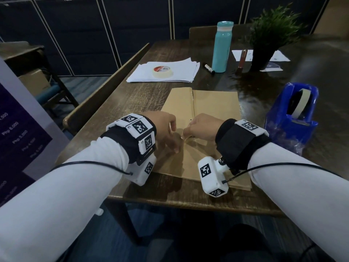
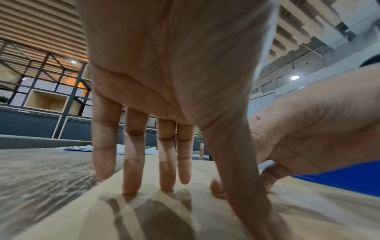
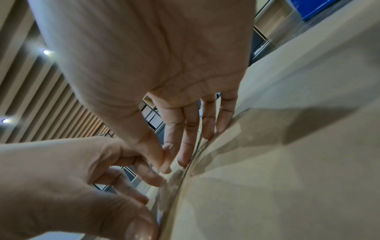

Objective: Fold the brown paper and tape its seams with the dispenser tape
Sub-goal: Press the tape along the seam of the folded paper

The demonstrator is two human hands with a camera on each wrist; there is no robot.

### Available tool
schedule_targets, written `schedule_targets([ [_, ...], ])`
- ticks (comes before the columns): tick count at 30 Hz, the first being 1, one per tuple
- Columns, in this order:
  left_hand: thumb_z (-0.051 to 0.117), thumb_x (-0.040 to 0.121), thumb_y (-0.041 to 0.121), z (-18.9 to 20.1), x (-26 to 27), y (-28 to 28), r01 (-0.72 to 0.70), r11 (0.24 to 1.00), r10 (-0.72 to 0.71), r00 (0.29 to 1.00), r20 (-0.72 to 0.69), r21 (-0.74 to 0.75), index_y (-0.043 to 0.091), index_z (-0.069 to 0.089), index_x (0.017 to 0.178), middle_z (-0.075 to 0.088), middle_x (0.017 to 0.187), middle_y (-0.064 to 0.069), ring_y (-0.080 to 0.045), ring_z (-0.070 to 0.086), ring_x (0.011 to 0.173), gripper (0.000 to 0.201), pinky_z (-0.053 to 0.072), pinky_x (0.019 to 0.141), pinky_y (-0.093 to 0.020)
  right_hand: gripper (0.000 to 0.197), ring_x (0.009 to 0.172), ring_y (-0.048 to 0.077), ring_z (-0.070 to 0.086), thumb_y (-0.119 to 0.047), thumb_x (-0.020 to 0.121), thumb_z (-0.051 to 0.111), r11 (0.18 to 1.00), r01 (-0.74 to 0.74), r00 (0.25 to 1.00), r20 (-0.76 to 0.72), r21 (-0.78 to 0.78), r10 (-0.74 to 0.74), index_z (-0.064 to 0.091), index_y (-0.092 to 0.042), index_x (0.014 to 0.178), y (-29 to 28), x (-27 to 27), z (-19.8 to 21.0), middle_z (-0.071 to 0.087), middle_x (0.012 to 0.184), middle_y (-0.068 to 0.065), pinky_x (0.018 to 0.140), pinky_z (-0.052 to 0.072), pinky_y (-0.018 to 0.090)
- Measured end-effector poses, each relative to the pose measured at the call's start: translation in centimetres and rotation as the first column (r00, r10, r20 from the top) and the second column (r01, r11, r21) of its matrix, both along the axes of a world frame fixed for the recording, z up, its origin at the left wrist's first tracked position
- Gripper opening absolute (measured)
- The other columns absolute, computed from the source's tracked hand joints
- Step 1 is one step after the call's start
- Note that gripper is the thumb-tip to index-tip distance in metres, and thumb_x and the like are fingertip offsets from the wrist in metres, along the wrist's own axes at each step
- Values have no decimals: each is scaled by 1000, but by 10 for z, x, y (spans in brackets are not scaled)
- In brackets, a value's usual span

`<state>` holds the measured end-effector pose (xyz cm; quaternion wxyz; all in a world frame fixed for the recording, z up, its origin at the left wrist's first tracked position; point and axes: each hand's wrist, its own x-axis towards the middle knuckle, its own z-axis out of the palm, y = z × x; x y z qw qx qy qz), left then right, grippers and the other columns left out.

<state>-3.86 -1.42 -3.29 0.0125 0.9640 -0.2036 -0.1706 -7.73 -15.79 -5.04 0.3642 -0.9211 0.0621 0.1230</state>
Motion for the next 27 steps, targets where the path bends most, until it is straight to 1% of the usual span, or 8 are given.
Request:
schedule_targets([
  [7,83,53,61,0,-2,-4,46,996,-48,999,25,75,33,51,114,64,106,11,-16,58,97,75,50,84,-36,23,80,21,49,-22,83,68,1000,-15,1000,3,-19,15,67,0,91,1,-2,4,54,75,6,69,38,29],
  [9,82,53,62,0,-2,-3,50,995,-52,998,28,82,34,50,118,64,107,12,-16,58,98,77,50,86,-37,31,81,21,49,-25,83,69,1000,-17,1000,1,-16,17,68,3,96,1,-2,4,55,80,8,70,38,29],
  [12,81,54,63,1,-3,-2,55,995,-57,998,28,84,34,48,123,65,109,13,-15,59,99,81,49,83,-34,38,82,22,52,-29,81,70,1000,-13,1000,6,-20,14,69,4,100,1,-2,3,58,85,10,72,41,31],
  [14,81,55,62,0,-4,-1,58,995,-60,998,29,80,34,48,125,65,111,13,-15,59,99,82,48,82,-33,41,86,25,56,-32,80,71,1000,-21,1000,0,-18,21,69,3,100,1,-2,3,64,91,14,77,45,32],
  [16,81,56,61,1,-4,-1,60,996,-62,998,27,70,33,48,127,65,111,12,-15,58,99,83,48,82,-33,39,98,29,62,-29,81,71,999,-38,999,-1,-30,37,69,4,103,1,-3,4,69,105,18,88,50,37],
  [18,82,56,59,0,-5,0,59,996,-60,998,24,62,33,48,128,65,111,12,-15,58,99,84,48,80,-32,36,106,31,62,-25,81,71,997,-44,999,1,-55,44,70,2,104,1,-5,6,68,110,17,96,50,41],
  [22,83,56,58,0,-5,0,64,997,-65,998,19,50,33,47,130,65,112,13,-15,58,100,87,49,82,-33,32,104,29,63,-24,79,74,997,-44,999,2,-66,44,71,-2,103,0,-3,4,70,107,14,96,50,44],
  [27,82,57,58,0,-6,1,76,996,-77,997,24,45,33,45,133,65,114,12,-15,59,101,88,49,83,-32,36,104,28,63,-25,77,77,997,-35,999,-12,-69,35,70,-3,104,1,-4,5,70,106,13,97,50,43],
])
